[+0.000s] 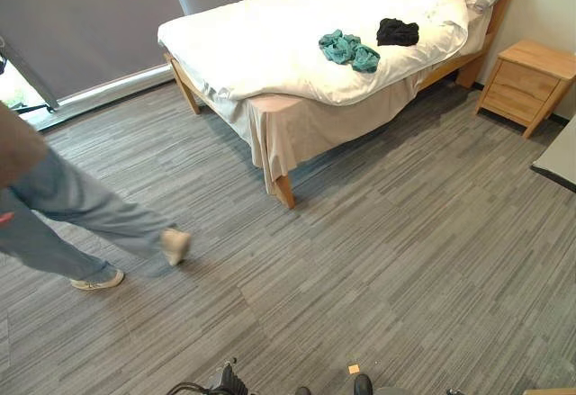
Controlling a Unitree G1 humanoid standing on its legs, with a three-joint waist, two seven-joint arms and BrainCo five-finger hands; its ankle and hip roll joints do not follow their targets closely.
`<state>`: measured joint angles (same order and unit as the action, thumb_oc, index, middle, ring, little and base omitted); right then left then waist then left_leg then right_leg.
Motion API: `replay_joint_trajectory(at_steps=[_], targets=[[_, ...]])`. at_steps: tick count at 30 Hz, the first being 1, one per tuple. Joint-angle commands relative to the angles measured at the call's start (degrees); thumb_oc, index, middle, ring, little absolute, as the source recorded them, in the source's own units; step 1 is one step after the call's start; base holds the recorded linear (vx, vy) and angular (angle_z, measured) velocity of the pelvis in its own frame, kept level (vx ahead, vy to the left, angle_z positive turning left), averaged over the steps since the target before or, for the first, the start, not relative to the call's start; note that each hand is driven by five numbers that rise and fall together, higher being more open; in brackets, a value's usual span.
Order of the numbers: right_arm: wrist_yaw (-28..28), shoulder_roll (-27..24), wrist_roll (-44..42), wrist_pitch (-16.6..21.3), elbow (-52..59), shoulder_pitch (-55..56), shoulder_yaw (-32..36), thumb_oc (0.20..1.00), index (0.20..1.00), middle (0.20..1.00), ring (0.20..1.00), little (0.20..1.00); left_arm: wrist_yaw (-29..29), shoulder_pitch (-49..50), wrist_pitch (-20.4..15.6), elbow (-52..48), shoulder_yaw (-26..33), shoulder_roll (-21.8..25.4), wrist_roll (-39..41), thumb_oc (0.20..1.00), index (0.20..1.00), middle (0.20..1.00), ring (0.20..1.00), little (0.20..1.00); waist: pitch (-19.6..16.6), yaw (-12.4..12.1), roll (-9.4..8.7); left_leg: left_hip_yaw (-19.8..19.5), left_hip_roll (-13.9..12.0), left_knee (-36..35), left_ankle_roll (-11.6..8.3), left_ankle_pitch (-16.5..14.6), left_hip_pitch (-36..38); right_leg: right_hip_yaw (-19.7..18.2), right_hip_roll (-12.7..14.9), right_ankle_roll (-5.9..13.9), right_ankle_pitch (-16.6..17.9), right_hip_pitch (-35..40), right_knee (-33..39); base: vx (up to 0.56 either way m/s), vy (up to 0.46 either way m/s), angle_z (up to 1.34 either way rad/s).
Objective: Tidy up the quilt and then pick up the clothes from the bed and put them into the laundry hamper.
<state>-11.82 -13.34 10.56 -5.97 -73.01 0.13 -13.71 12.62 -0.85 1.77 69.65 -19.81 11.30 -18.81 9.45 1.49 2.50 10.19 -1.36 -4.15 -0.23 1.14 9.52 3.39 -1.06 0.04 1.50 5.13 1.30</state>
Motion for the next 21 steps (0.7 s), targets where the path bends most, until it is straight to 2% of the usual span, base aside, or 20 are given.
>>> replay_joint_trajectory(at_steps=[1,14,16,17,18,19,20,21], targets=[[-0.88,-0.66,-2.45,0.61,-2.08,-1.88,-0.99,1.0,1.0,1.0,1.0,1.0,0.69,-2.26,-0.08,1.71,0.57,0.66,-0.64,1.0,1.0,1.0,1.0,1.0,-0.29,0.18,-3.32,-1.53,0.75,-0.85,-2.53,-4.9,1.05,-2.18,5.73,7.15,-5.68,3.73,1.22,0.0,0.0,0.0],[-0.54,-0.04,-1.72,0.46,0.12,-3.0,-1.96,1.0,1.0,1.0,1.0,1.0,0.25,-2.93,0.27,2.2,1.61,0.88,1.89,1.0,1.0,1.0,1.0,1.0,0.57,-0.37,-3.74,-1.94,1.16,-0.85,-1.63,-4.96,-0.82,-3.65,5.52,7.46,-5.89,1.16,-0.06,0.03,0.03,-0.04],[-0.75,0.13,-2.06,0.4,0.68,-3.88,-1.77,1.0,1.0,1.0,1.0,1.0,0.3,-3.87,0.48,1.86,1.72,1.69,2.22,1.0,1.0,1.0,1.0,1.0,1.47,-0.58,-3.96,-1.74,0.92,-0.85,-0.97,-4.99,-1.86,-4.18,4.65,7.84,-6.58,-3.55,-6.96,-0.03,0.042,-0.13],[-0.75,0.13,-2.06,0.4,0.68,-3.88,-1.77,1.0,1.0,1.0,1.0,1.0,0.3,-3.87,0.48,1.86,1.72,1.69,2.22,1.0,1.0,1.0,1.0,1.0,1.47,-0.58,-3.96,-1.74,0.92,-0.85,-0.97,-4.99,-1.86,-4.18,4.65,7.84,-6.58,-3.55,-6.96,0.01,0.063,-0.24],[-1.47,0.13,-2.52,0.55,1.23,-4.31,-1.12,1.0,1.0,1.0,1.0,1.0,0.4,-4.36,0.7,1.64,1.94,2.42,2.19,1.0,1.0,1.0,1.0,1.0,2.32,-0.76,-3.83,-1.1,0.26,-0.85,-0.35,-5.6,-1.84,-3.36,3.84,10.29,-6.51,-8.66,-16.51,0.04,0.088,-0.17],[-2.14,-0.06,-2.48,0.39,1.92,-4.6,-0.69,1.0,1.0,1.0,1.0,1.0,0.73,-4.46,0.93,1.31,2.15,2.44,2.61,1.0,1.0,1.0,1.0,1.0,3.17,-0.67,-3.65,-0.45,0.15,-0.85,0.13,-6.02,-1.46,-2.66,4.24,11.79,-5.25,-12.48,-23.73,0.06,0.119,-0.36],[-2.89,-0.28,-2.8,0.42,2.76,-5.02,-0.31,1.0,1.0,1.0,1.0,1.0,1.38,-4.65,1.06,1.19,2.32,2.51,3.05,1.0,1.0,1.0,1.0,1.0,4.25,-0.25,-3.23,0.14,-0.26,-0.85,0.33,-6.53,-0.28,-1.63,4.61,13.17,-3.02,-15.52,-28.82,0.12,0.106,-0.51],[-3.62,-0.29,-3.56,0.5,3.37,-5.26,0.44,1.0,1.0,1.0,1.0,1.0,1.49,-4.86,1.15,1.28,2.44,2.61,3.43,1.0,1.0,1.0,1.0,1.0,4.68,0.03,-3.03,0.76,-0.51,-0.85,0.33,-7.43,1.1,-0.22,5.49,13.37,-2.39,-18.4,-33.41,0.67,0.075,-0.48]])
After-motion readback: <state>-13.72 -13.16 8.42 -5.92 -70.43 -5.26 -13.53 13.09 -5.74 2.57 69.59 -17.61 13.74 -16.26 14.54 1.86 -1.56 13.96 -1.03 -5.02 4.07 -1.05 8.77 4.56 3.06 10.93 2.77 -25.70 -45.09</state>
